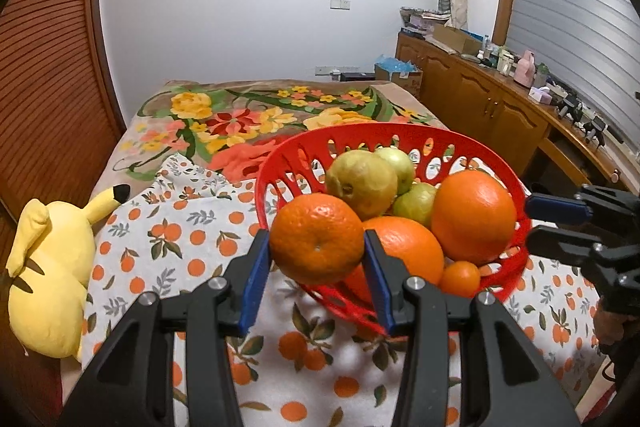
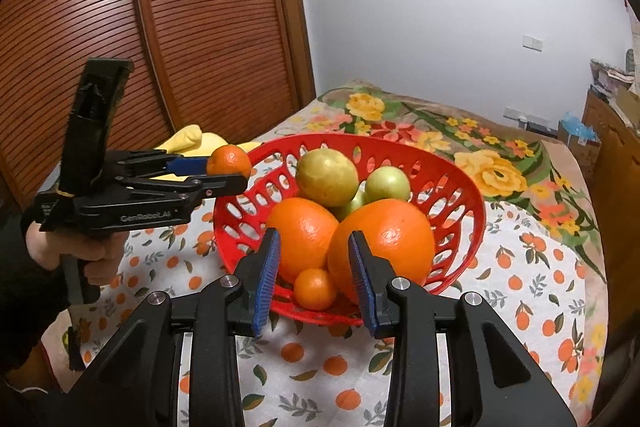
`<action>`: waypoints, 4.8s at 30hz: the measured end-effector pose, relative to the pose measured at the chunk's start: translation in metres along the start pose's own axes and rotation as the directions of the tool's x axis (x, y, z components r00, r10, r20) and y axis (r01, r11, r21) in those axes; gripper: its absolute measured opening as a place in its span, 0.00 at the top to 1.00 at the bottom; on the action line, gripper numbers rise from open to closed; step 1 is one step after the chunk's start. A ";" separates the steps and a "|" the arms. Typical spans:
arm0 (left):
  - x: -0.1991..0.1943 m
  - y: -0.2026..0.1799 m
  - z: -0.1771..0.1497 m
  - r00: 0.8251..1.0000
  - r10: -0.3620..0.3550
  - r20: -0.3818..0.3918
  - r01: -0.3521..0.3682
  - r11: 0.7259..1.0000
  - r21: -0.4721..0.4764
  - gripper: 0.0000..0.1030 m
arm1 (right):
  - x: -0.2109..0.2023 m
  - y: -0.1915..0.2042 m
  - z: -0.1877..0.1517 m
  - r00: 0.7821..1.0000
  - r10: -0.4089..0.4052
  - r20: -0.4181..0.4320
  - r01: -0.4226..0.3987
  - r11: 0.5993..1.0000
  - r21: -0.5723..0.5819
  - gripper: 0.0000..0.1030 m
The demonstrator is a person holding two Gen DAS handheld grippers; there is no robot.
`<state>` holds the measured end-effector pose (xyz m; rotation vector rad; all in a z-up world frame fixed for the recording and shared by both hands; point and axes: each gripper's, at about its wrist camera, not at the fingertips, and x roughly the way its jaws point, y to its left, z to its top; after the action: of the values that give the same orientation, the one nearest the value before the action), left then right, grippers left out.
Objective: Organize fruits
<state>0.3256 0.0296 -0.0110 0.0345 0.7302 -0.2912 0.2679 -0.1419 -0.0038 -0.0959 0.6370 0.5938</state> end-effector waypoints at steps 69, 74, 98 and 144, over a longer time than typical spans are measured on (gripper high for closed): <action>-0.008 -0.027 0.000 0.997 0.078 0.023 -0.077 0.996 -0.042 0.22 | -0.002 -0.036 0.003 0.964 -0.257 0.071 0.241 0.955 0.174 0.00; -0.017 -0.034 -0.005 0.994 0.096 0.047 -0.093 0.994 -0.058 0.19 | -0.009 -0.033 -0.001 0.961 -0.268 0.076 0.251 0.951 0.178 0.00; -0.102 -0.074 -0.037 0.986 0.094 0.140 -0.087 0.995 -0.054 0.07 | -0.065 -0.007 -0.034 0.945 -0.303 0.126 0.275 0.940 0.200 0.00; -0.173 -0.083 -0.091 0.978 0.131 0.165 -0.119 0.990 -0.078 0.00 | -0.130 0.042 -0.069 0.930 -0.316 0.185 0.279 0.939 0.200 0.00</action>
<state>0.1208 0.0051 0.0417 -0.0086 0.5657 -0.1467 0.1240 -0.1887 0.0204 0.0326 0.4485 0.2473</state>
